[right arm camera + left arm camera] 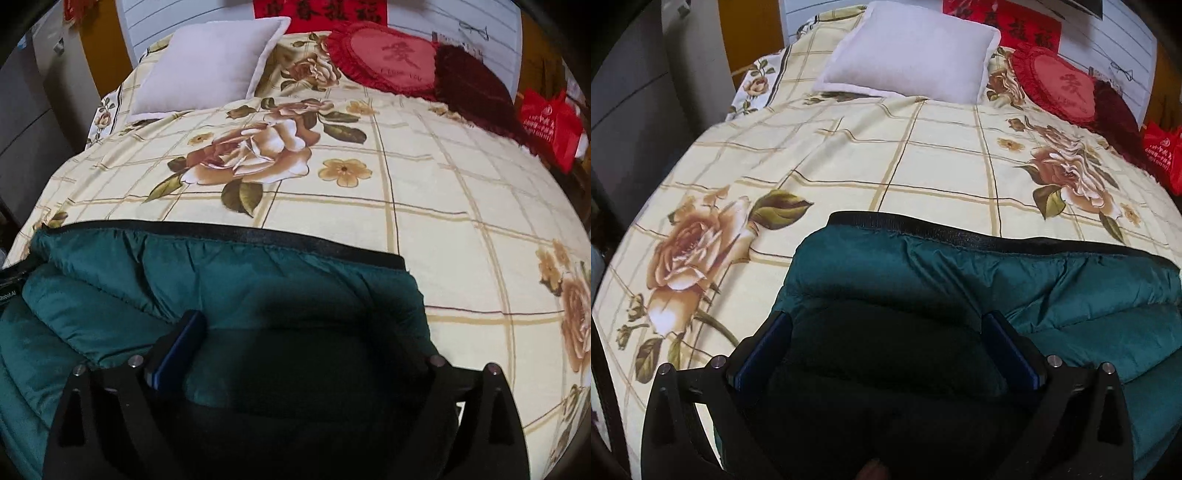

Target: Fold large clothes

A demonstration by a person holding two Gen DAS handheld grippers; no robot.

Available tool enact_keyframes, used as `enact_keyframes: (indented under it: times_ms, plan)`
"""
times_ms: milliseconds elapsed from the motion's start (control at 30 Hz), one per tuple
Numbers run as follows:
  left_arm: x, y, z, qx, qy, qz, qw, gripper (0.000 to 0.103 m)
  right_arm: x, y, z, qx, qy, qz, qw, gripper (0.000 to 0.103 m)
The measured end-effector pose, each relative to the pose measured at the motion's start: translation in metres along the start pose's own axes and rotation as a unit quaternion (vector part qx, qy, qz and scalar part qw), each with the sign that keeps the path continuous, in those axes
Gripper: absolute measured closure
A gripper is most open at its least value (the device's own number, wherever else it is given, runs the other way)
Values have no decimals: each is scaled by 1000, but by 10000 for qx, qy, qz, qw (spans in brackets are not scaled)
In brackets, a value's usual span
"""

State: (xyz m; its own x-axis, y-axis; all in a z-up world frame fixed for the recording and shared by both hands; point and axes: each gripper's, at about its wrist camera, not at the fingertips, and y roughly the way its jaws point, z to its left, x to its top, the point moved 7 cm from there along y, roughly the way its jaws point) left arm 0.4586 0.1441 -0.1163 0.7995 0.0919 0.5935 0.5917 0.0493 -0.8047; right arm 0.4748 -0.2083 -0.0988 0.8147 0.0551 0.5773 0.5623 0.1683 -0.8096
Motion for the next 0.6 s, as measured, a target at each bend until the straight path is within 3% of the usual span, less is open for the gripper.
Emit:
enact_keyframes:
  times_ms: [433,600]
  plan:
    - [-3,-8,8,-602,-335,-77,9976,23,-2,-13,2,33,-9,-292,9996,7]
    - [-4,-8,7,-637,-342,-75,9974,23,-2,-15,4,-65,-49,-330,9994,7]
